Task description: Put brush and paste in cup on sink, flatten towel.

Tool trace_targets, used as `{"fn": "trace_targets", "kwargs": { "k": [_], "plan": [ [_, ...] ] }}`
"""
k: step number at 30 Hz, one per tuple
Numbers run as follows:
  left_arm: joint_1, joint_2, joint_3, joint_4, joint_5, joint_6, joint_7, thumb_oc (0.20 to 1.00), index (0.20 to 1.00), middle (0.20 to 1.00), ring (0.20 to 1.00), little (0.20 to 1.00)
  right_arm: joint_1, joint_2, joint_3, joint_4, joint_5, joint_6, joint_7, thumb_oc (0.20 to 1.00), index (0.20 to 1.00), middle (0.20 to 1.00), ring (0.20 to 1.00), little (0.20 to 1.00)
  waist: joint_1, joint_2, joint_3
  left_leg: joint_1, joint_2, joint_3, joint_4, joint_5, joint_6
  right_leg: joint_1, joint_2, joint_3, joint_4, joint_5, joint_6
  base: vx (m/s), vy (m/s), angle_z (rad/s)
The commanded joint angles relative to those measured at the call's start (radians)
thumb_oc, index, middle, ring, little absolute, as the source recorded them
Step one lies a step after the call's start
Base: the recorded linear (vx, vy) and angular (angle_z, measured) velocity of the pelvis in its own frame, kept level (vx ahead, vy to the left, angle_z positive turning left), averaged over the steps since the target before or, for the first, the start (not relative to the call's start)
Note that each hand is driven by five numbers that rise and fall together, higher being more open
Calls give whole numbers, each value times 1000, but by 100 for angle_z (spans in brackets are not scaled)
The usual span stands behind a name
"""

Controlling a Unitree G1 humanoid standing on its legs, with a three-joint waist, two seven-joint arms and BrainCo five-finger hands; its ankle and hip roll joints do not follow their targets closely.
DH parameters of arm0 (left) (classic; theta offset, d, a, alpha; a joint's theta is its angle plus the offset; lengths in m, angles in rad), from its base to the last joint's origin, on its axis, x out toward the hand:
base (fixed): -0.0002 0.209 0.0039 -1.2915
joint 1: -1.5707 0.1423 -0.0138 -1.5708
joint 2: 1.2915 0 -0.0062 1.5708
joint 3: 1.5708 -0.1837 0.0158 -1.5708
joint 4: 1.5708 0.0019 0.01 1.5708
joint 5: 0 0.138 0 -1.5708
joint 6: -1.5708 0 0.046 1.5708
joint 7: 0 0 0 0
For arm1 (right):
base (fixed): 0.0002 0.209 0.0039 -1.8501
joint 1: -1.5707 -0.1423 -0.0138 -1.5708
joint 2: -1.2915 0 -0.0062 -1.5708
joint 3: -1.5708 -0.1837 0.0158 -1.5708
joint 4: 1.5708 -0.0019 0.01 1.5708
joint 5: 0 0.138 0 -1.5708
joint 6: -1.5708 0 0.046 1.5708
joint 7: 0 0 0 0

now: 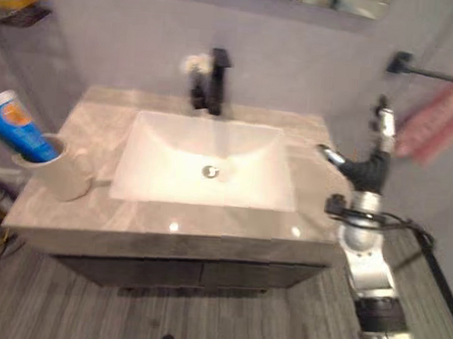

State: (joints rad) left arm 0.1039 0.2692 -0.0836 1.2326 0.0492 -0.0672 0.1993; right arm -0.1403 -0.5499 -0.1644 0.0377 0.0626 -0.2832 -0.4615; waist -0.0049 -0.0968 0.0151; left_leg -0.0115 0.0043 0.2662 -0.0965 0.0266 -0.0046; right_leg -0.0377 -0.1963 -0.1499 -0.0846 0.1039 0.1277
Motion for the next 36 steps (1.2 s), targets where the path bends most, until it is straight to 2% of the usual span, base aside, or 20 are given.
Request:
{"fn": "trace_targets", "kwargs": {
  "k": [1, 4, 5, 7, 10, 11, 12, 13, 15, 16, 17, 18, 20, 24, 27, 30, 36],
  "plan": [
    [-103, -2, -30, 69, 15, -46, -27, 1000, 1000, 1000, 1000, 1000, 96, -72, -138, 122, -73, -38, -90, 1000, 1000, 1000, 1000, 1000, -46, 32, -37, 3, 61, -28, 9, -24, -25, -5, -43, 22, -3, 47, 76, -7, -70, -30],
    [-116, -2, -49, 44, 18, -54, -38, 1000, 1000, 1000, 1000, 1000, 164, -91, -171, 287, -111, 27, -100, 1000, 1000, 1000, 1000, 1000, -70, 48, -41, 19, 75, -12, 9, -26, -32, -3, -29, 43, -3, 31, 69, 20, -91, -32],
    [-156, 37, -45, 49, -19, -53, -78, 1000, 1000, 1000, 1000, 1000, 157, -112, -159, 412, -56, 44, -66, 1000, 1000, 1000, 1000, 1000, -96, 60, -45, 26, 85, 4, 9, -24, -38, -9, -17, 67, -3, 26, 64, 10, -80, -35],
    [-166, 24, -59, 48, -18, -52, -75, 1000, 1000, 1000, 1000, 1000, 141, -83, -150, 463, 0, 35, -67, 1000, 1000, 1000, 1000, 1000, -101, 64, -48, 24, 90, 10, 9, -18, -42, -17, -11, 75, -3, 26, 61, 5, -65, -31],
    [-180, 0, -53, 27, -63, -53, -62, 1000, 1000, 1000, 1000, 1000, 152, 32, -137, 528, 223, -29, 10, 1000, 1000, 1000, 1000, 1000, -118, 83, -43, 36, 101, 22, 9, -19, -49, -14, 0, 87, -3, 12, 52, 33, -79, -19],
    [-106, 9, -64, -229, -78, -60, -52, 1000, 1000, 1000, 1000, 1000, 192, 48, -157, 507, 244, -35, 37, 1000, 1000, 1000, 1000, 1000, -108, 92, -33, 34, 101, 13, 9, -13, -48, -10, 2, 81, -3, 10, 49, -17, -78, -25],
    [-43, 23, -78, -318, -89, -72, -74, 1000, 1000, 1000, 1000, 1000, 205, 54, -143, 532, 261, -32, 61, 1000, 1000, 1000, 1000, 1000, -92, 97, -23, 25, 103, 4, 9, 2, -48, -11, 4, 76, -3, 11, 43, -37, -51, -19],
    [-30, 27, -78, -332, -90, -66, -76, 1000, 1000, 1000, 1000, 1000, 209, 54, -140, 536, 264, -35, 64, 1000, 1000, 1000, 1000, 1000, -94, 96, -29, 23, 104, 3, 9, 2, -48, -12, 5, 74, -3, 11, 42, -72, -70, 3],
    [46, 49, -97, -390, -79, -94, -116, 1000, 1000, 1000, 1000, 1000, 245, 48, -92, 591, 208, -2, 126, 1000, 1000, 1000, 1000, 1000, -79, 103, 0, 18, 106, -14, 9, 20, -53, -6, 12, 62, -3, 5, 36, -64, -85, 15],
    [57, 64, -106, -426, -81, -96, -135, 1000, 1000, 1000, 1000, 1000, 245, 45, -39, 644, 203, 14, 178, 1000, 1000, 1000, 1000, 1000, -71, 104, 13, 21, 109, -21, 11, 22, -57, 4, 16, 51, -2, -3, 33, -58, -91, 18],
    [65, 68, -105, -445, -81, -98, -139, 1000, 1000, 1000, 1000, 1000, 242, 50, -18, 662, 208, 21, 189, 1000, 1000, 1000, 1000, 1000, -66, 104, 20, 15, 110, -25, 12, 29, -59, 4, 17, 47, -2, -2, 30, -51, -121, 19],
    [76, 77, -108, -485, -80, -104, -145, 1000, 1000, 1000, 1000, 1000, 226, 69, 51, 760, 221, 44, 247, 1000, 1000, 1000, 1000, 1000, -51, 104, 32, 10, 112, -35, 17, 35, -63, 12, 21, 35, 0, -7, 26, -40, -118, 14],
    [101, 90, -101, -564, -95, -106, -154, 1000, 1000, 1000, 1000, 1000, 218, 94, 121, 822, 222, 68, 294, 1000, 1000, 1000, 1000, 1000, -33, 106, 40, 7, 112, -49, 17, 42, -67, 25, 23, 15, 0, -14, 21, -9, -105, 17],
    [161, 130, -89, -729, -131, -106, -201, 1000, 1000, 1000, 1000, 1000, 199, 111, 272, 842, 159, 104, 402, 1000, 1000, 1000, 1000, 1000, -7, 109, 55, -4, 114, -84, 24, 54, -72, 45, 26, -17, 0, -29, 12, 3, -65, 28],
    [194, 178, -91, -846, -160, -107, -242, 1000, 1000, 1000, 1000, 1000, 149, 131, 331, 878, 140, 121, 417, 1000, 1000, 1000, 1000, 1000, 15, 115, 61, -11, 113, -100, 29, 58, -73, 57, 26, -36, 1, -33, 9, 1, -33, 29],
    [256, 270, -81, -1028, -188, -102, -315, 1000, 1000, 1000, 1000, 1000, 132, 141, 374, 866, 116, 126, 445, 1000, 1000, 1000, 1000, 1000, 31, 118, 63, -9, 111, -114, 29, 56, -72, 73, 24, -59, 0, -36, 10, 13, -12, 30],
    [416, 493, 15, -1344, -334, -121, -439, 1000, 1000, 1000, 1000, 1000, 115, 143, 441, 861, 91, 123, 477, 1000, 1000, 1000, 1000, 1000, 61, 121, 60, -7, 110, -128, 18, 57, -76, 84, 23, -84, 4, -40, 12, 22, 9, 15]
  ]
}}
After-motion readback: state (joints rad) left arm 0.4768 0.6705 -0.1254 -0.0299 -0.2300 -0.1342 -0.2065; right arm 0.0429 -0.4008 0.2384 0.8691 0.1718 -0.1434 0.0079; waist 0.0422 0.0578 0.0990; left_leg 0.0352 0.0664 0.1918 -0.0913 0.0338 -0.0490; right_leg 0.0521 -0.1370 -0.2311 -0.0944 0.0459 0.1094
